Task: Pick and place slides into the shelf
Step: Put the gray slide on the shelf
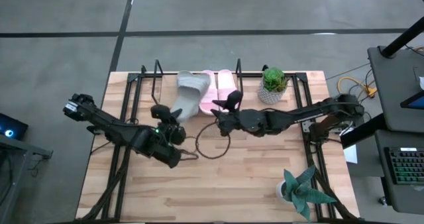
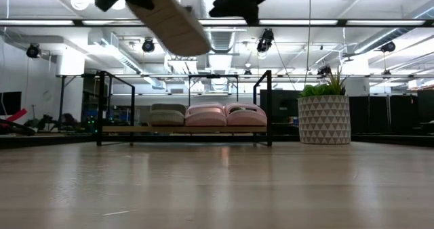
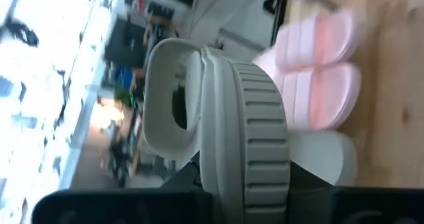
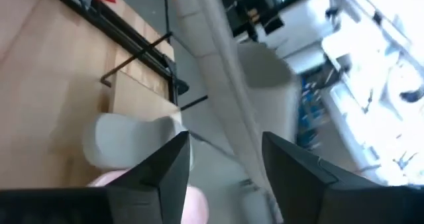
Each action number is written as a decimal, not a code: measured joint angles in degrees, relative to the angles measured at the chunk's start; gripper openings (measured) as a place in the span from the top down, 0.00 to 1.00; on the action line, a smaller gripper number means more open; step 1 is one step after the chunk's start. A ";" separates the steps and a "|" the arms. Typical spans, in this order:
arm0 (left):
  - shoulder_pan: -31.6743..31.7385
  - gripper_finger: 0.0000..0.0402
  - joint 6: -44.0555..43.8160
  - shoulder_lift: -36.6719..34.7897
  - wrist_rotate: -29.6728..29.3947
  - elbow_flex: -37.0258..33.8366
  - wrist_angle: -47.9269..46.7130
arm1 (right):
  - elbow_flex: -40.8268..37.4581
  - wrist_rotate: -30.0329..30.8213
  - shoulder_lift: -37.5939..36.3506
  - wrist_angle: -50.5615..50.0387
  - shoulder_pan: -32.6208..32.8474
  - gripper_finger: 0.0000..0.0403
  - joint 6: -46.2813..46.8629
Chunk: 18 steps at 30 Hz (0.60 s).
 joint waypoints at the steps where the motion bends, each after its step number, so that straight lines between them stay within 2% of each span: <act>1: 0.60 0.93 -3.94 0.00 0.40 0.00 -3.14 | -0.01 0.02 -0.92 -1.56 0.00 0.55 2.21; 5: 3.13 0.93 -16.64 1.01 2.64 -0.25 -11.83 | -0.02 0.00 -4.16 -6.41 0.00 0.56 9.20; 8: 4.73 0.93 -21.03 1.97 3.25 -0.86 -14.78 | -0.15 -0.03 -5.67 -8.65 0.00 0.57 12.11; 14: 8.12 0.93 -27.27 3.92 5.21 -1.07 -20.29 | -1.01 -0.03 -7.49 -8.91 0.00 0.59 12.85; 18: 10.99 0.93 -38.77 5.55 8.39 -1.14 -28.61 | -1.23 -0.01 -7.65 -10.34 0.00 0.60 13.94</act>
